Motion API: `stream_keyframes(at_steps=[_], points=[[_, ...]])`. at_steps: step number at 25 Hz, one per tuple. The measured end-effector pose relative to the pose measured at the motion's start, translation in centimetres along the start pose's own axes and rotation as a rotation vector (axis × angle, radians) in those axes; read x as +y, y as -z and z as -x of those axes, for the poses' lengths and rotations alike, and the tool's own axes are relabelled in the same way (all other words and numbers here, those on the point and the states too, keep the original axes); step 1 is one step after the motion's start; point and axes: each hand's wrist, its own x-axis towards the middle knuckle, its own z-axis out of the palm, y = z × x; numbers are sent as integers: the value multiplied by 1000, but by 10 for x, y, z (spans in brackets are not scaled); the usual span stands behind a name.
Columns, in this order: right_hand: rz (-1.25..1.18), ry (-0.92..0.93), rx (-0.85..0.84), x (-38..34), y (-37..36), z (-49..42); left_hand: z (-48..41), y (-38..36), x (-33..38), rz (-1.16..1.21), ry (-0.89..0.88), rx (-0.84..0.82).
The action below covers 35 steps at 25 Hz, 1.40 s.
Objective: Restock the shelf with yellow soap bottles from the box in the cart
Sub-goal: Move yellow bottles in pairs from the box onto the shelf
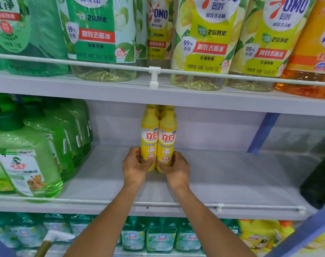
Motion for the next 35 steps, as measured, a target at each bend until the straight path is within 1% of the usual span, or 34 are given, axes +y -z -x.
stream_keyframes(at_steps=[12, 15, 17, 20, 23, 26, 29, 31, 33, 35], points=[[59, -9, -21, -13, 8, 1, 1, 0, 11, -85, 13, -13], [61, -1, -46, -19, 14, 9, 2, 5, 16, -143, 33, -63], [103, 39, -47, -22, 21, 17, 2, 14, 24, -241, 56, -144], [245, 116, -95, -26, 40, 30, 12, 32, 40, -471, 56, -340], [491, 224, -207, -31, 60, 38, 30, 52, 56, -712, -60, -497], [709, 309, -334, -34, 78, 47, 56, 71, 70, -982, -165, -618], [878, 432, -431, -39, 90, 72, 89, 88, 80, -1185, -257, -649], [920, 504, -464, -44, 96, 96, 108, 101, 86, -1267, -295, -679], [953, 539, -478, -50, 103, 119, 124, 112, 92, -1321, -355, -688], [966, 535, -468, -58, 109, 145, 138, 124, 98, -1303, -409, -688]])
